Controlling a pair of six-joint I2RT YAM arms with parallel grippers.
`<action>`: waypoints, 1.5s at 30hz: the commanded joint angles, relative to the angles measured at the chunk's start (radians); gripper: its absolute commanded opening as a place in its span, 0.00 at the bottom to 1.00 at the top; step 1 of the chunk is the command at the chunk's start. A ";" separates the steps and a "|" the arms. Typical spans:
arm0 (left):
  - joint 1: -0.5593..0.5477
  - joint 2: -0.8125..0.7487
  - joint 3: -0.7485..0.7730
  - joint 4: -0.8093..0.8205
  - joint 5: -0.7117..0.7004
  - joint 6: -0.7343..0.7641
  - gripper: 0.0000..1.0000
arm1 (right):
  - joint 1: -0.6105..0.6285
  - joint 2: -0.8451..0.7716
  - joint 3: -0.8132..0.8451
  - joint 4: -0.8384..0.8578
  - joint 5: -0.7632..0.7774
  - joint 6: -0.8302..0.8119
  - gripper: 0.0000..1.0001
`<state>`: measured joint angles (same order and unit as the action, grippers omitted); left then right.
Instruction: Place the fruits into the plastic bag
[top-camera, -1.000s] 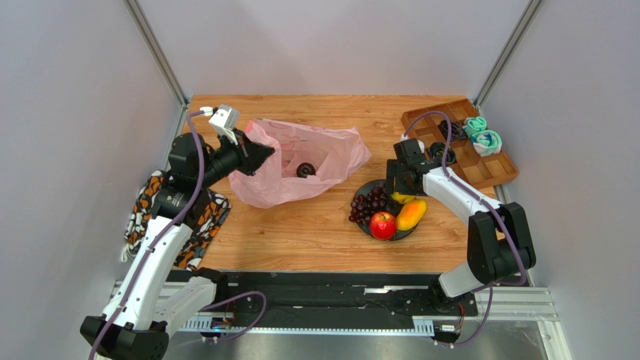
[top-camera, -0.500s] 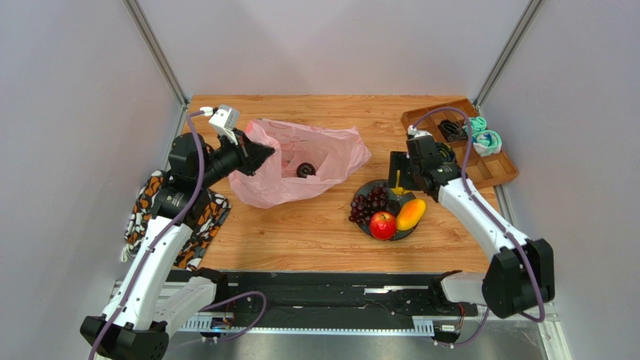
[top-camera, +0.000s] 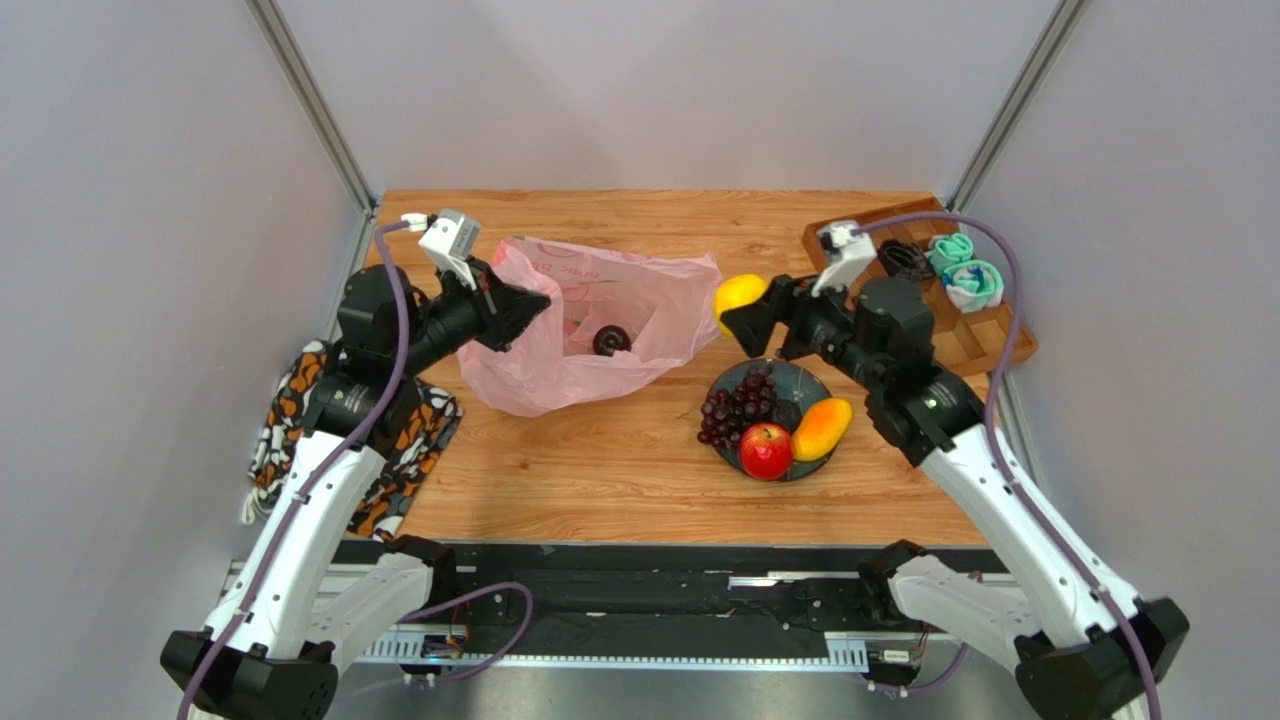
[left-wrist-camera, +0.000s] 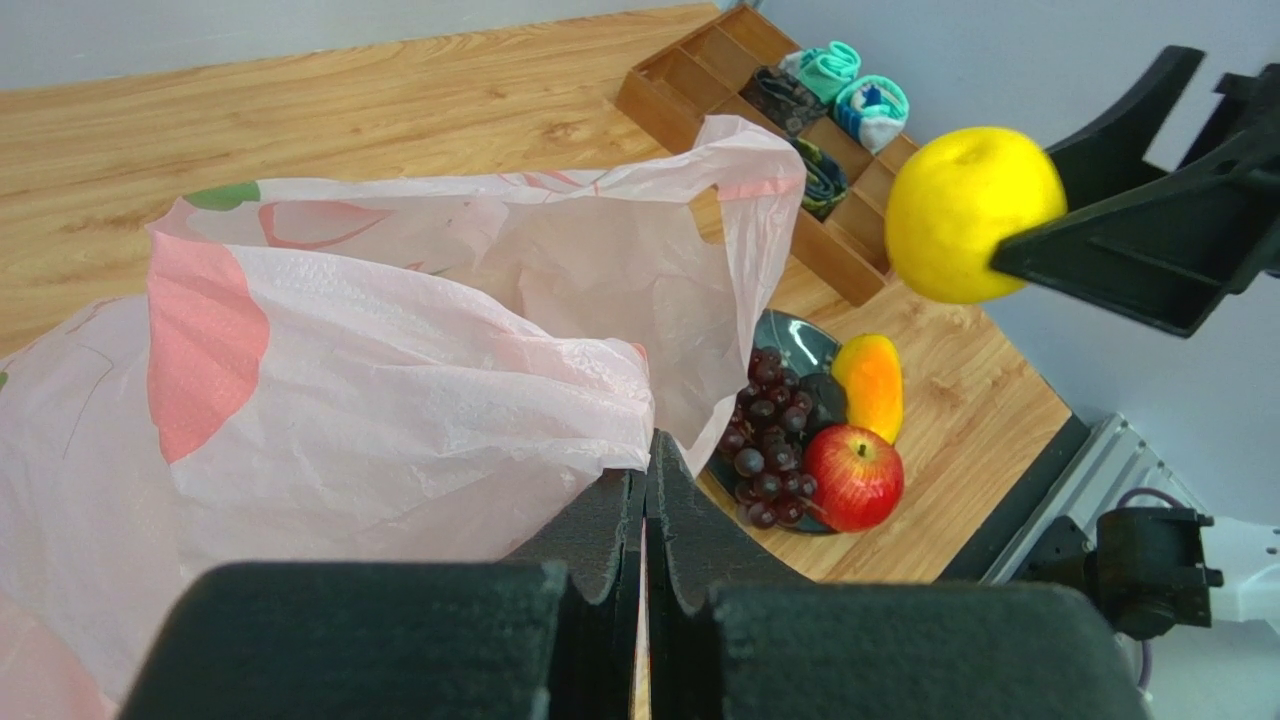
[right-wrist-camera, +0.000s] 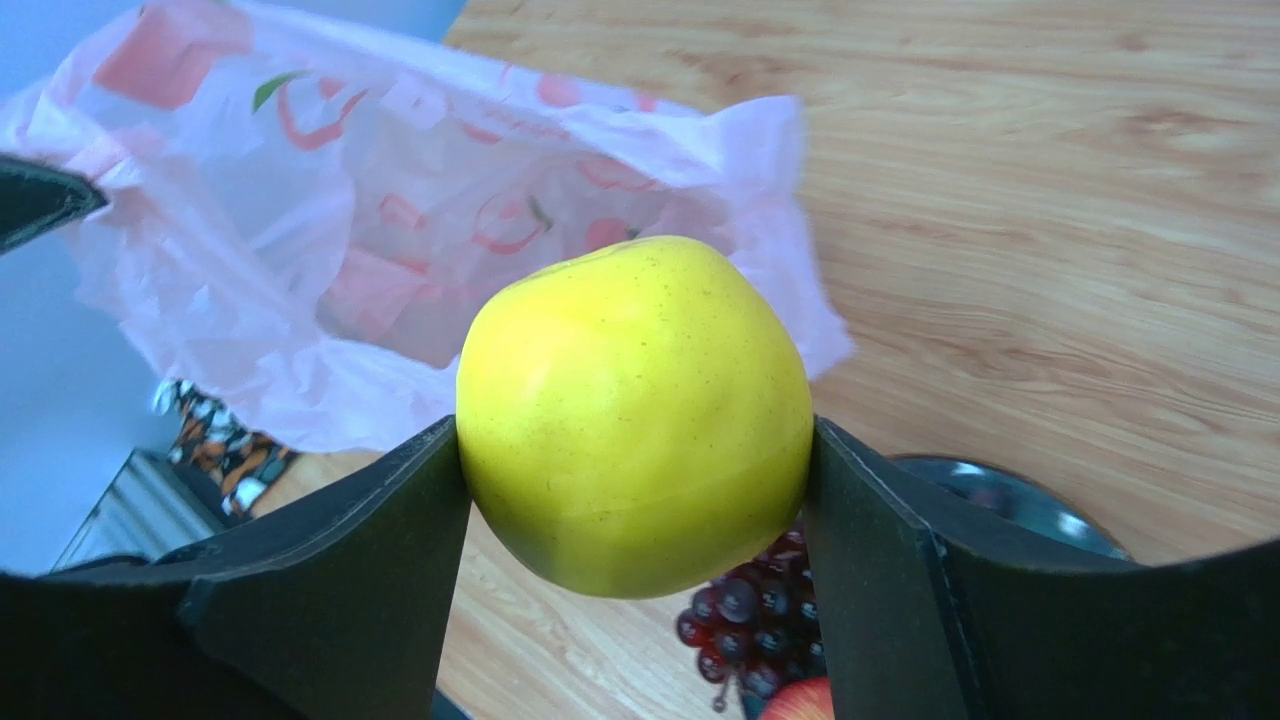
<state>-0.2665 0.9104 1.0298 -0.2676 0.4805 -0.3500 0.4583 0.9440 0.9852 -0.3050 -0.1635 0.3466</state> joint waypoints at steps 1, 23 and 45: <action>0.004 -0.004 0.042 0.018 0.013 0.014 0.00 | 0.132 0.117 0.078 0.090 0.007 -0.008 0.45; 0.004 -0.021 0.036 0.030 0.023 0.009 0.00 | 0.367 0.958 0.728 -0.059 0.022 -0.003 0.43; 0.004 -0.038 0.033 0.030 0.003 0.016 0.00 | 0.379 1.245 0.856 -0.220 0.303 0.058 0.57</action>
<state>-0.2665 0.8898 1.0298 -0.2649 0.4870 -0.3504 0.8417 2.2059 1.8278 -0.5064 0.0353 0.3851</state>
